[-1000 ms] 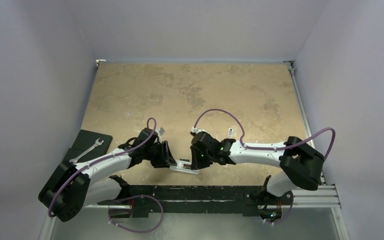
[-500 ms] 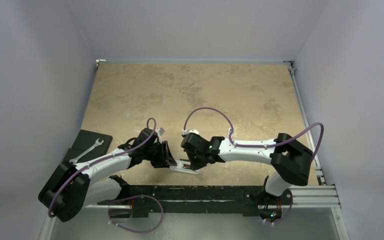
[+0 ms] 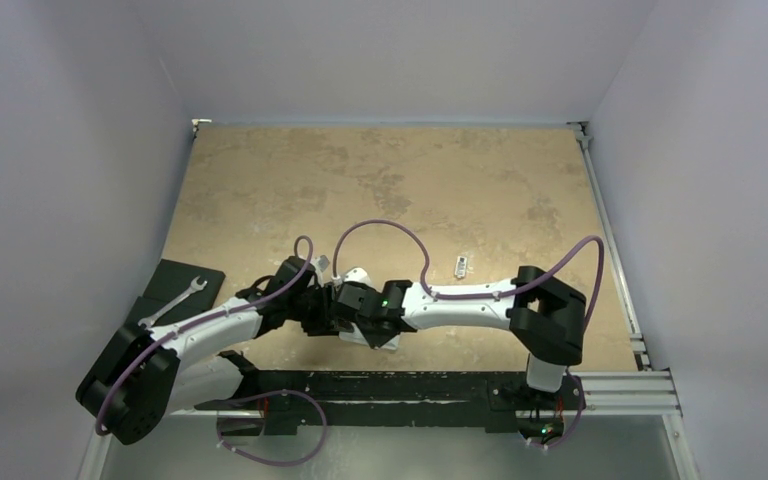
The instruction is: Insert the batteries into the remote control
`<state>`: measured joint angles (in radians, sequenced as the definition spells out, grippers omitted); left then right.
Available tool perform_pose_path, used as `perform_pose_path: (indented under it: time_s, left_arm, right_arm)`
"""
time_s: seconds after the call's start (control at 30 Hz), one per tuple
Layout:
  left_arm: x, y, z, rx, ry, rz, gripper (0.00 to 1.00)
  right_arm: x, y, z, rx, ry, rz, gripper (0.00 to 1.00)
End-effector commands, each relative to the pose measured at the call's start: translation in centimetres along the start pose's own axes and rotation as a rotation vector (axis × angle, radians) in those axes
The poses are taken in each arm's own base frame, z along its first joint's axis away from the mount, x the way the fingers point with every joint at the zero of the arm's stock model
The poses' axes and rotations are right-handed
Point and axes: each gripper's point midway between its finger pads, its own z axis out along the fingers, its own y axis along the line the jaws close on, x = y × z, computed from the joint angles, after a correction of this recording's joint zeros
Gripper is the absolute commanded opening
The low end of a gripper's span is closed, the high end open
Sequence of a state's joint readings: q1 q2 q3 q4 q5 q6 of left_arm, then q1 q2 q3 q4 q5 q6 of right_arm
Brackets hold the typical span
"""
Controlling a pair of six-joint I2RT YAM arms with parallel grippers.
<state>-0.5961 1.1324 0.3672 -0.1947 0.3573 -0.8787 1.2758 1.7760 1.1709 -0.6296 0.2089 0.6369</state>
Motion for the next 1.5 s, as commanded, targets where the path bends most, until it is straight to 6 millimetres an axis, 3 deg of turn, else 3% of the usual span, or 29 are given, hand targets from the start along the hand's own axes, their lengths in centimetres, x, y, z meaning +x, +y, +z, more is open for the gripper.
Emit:
perform_pose_path:
  time_s: [0.0, 0.17, 0.37, 0.57, 1.07, 1.3, 1.47]
  left_arm:
    - [0.2, -0.3, -0.1, 0.025, 0.0, 0.023, 0.38]
    - [0.1, -0.3, -0.3, 0.015, -0.011, 0.032, 0.38]
    - [-0.5, -0.2, -0.6, -0.01, -0.033, 0.043, 0.39]
    - [-0.8, -0.1, -0.8, -0.025, -0.041, 0.053, 0.38]
    - [-1.2, -0.1, -0.8, -0.045, -0.052, 0.055, 0.38]
    - [-1.4, -0.1, -0.8, -0.051, -0.052, 0.055, 0.38]
    - [-1.4, -0.1, -0.8, -0.057, -0.053, 0.052, 0.38]
  right_arm:
    - [3.0, 1.9, 2.0, -0.021, 0.089, -0.033, 0.1]
    - [1.9, 1.7, 1.0, -0.008, 0.045, -0.024, 0.12]
    - [0.7, 2.0, -0.5, -0.031, 0.002, -0.016, 0.26]
    - [-0.5, 2.3, -1.9, -0.07, -0.049, -0.068, 0.33]
    - [-2.0, 1.6, -2.9, -0.049, -0.11, -0.151, 0.38]
    - [-2.3, 0.7, -2.2, -0.046, -0.108, -0.171, 0.42]
    - [-2.3, 1.1, -1.8, -0.108, -0.096, -0.195, 0.44]
